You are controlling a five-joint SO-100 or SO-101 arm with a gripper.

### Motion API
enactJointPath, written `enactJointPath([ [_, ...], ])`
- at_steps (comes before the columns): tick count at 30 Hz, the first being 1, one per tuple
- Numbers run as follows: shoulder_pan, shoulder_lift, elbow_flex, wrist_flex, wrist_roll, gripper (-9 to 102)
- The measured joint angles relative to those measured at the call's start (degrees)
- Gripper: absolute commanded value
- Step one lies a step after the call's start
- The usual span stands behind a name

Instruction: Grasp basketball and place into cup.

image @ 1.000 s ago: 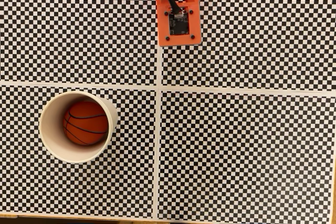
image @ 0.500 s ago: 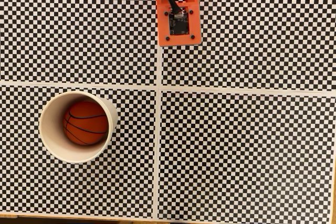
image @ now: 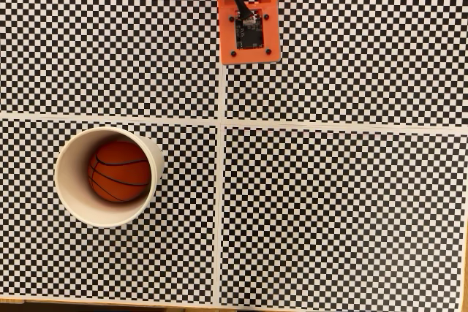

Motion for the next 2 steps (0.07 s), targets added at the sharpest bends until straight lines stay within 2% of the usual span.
enactJointPath([
  [2, 0.0, 0.0, 0.0, 0.0, 0.0, 0],
])
